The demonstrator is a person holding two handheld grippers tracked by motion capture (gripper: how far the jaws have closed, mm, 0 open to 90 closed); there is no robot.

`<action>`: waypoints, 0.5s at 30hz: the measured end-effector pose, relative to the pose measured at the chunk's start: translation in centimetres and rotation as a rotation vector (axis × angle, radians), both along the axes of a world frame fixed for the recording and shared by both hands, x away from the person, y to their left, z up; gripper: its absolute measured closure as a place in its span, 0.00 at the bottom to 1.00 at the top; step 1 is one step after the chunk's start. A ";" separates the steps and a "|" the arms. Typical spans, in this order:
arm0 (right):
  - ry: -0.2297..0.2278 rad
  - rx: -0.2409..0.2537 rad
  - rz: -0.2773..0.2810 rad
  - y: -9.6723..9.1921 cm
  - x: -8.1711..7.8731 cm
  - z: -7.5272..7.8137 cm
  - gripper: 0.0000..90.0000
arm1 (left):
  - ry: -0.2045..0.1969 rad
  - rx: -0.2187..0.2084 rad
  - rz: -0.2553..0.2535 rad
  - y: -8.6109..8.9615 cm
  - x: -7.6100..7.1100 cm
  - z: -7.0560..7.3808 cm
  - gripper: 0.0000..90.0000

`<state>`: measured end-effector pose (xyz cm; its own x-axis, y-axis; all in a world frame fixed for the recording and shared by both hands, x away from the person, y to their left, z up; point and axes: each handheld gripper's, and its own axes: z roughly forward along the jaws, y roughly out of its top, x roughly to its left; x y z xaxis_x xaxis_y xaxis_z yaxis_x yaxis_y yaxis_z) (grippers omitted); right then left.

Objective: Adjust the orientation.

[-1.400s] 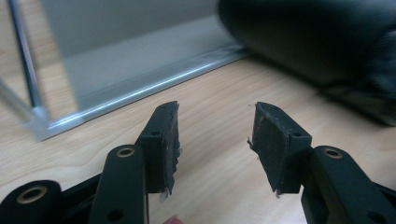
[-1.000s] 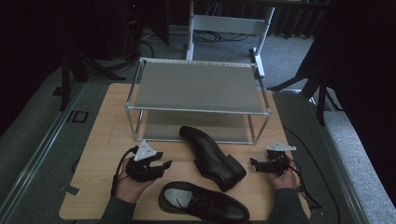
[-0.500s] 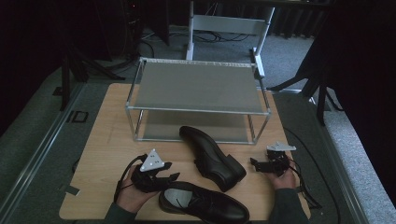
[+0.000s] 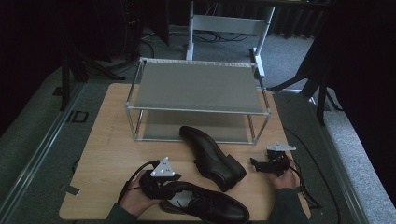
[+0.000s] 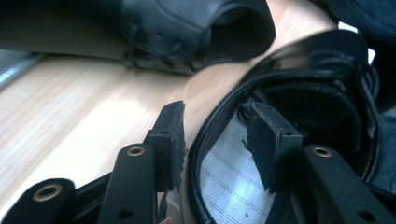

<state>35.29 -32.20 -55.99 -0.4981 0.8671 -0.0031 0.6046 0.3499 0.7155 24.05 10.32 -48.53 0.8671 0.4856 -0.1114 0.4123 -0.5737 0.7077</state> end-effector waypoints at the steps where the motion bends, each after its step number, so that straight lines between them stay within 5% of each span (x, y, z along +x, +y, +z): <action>1: 0.000 0.000 0.000 0.0 0.0 0.0 0.12 | 0.013 0.015 -0.006 -0.1 0.2 -0.2 0.65; 9: 0.000 0.001 -0.003 0.0 0.0 0.0 0.12 | 0.036 0.075 -0.077 -0.9 1.1 -0.2 0.68; 15: 0.000 0.001 -0.003 0.0 0.0 0.0 0.12 | 0.034 0.078 -0.053 -0.8 1.1 -0.2 0.75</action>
